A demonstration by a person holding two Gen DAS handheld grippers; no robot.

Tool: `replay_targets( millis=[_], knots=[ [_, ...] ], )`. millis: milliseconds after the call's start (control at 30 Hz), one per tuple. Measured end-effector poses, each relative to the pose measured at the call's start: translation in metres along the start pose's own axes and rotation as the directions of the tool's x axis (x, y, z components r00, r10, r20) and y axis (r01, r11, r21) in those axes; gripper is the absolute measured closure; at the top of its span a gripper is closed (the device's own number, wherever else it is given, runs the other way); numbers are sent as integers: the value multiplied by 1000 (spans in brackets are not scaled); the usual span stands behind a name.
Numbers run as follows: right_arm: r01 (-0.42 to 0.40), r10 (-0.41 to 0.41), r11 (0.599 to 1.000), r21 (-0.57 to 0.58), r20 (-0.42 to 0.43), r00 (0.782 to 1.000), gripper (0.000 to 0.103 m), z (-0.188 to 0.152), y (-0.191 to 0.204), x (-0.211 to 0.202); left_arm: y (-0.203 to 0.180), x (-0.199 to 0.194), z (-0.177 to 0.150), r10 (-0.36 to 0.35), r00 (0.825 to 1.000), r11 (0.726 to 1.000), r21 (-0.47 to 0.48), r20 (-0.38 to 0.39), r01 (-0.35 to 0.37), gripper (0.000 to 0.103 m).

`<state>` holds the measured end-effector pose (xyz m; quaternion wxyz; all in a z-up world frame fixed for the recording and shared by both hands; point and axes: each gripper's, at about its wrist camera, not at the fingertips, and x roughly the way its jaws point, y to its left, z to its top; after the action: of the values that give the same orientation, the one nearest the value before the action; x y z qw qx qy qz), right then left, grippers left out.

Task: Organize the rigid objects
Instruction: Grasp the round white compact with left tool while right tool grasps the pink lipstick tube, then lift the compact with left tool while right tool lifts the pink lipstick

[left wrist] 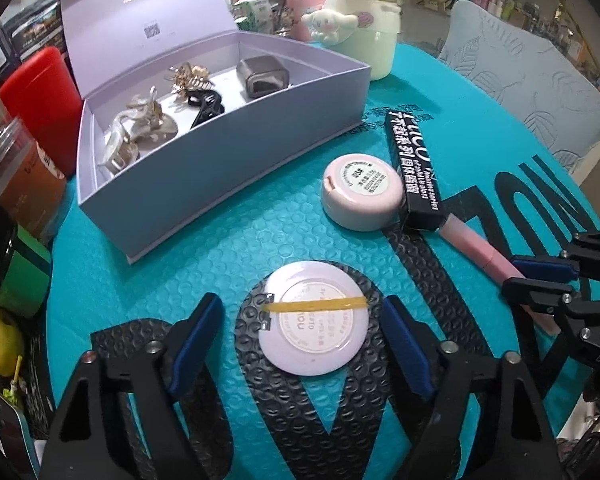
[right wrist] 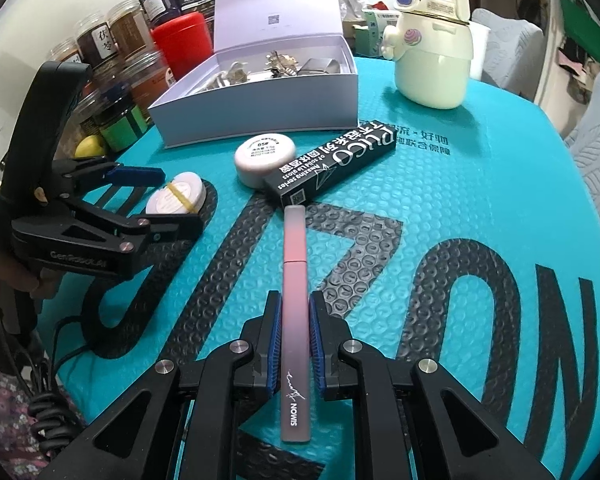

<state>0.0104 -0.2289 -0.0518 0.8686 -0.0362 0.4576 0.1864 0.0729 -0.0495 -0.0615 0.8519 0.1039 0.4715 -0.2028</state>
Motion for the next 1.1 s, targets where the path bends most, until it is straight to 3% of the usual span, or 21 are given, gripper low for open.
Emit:
replay_targets(
  millis=[33,100,133,233,500,533,567,600,1100],
  knots=[
    [5,-5,1000,-2,4,1000,86,-1,1,0,0,-1,-1,0,1000,1000,4,7,0,32],
    [4,-4,1000,3,11,1000,82,-2,0,-1,-3,-3,-1,1,1000,1000,16,15,-1,50],
    [0,0,1000,8,13,1000,79,-3,0,-1,-4,-4,-1,-4,1000,1000,20,12,4,53],
    [10,-10,1000,13,14,1000,72,-4,1,-2,-7,-5,0,3,1000,1000,28,5,-3,53],
    [97,-97,995,-22,16,995,72,-6,12,1,3,-12,-5,-24,1000,999,-45,-2,24,53],
    [107,-107,994,-25,17,994,74,-6,13,1,5,-15,-6,-19,1000,999,-50,1,19,53],
    [121,-120,992,-25,18,993,87,-6,14,1,5,-17,-7,-15,1000,998,-55,4,15,53],
    [128,-127,991,-30,18,992,90,-6,15,1,6,-19,-8,-10,1000,998,-61,5,10,53],
    [90,-89,996,-18,42,995,90,-12,28,-15,4,-46,-21,-8,999,996,-90,48,12,53]
  ],
)
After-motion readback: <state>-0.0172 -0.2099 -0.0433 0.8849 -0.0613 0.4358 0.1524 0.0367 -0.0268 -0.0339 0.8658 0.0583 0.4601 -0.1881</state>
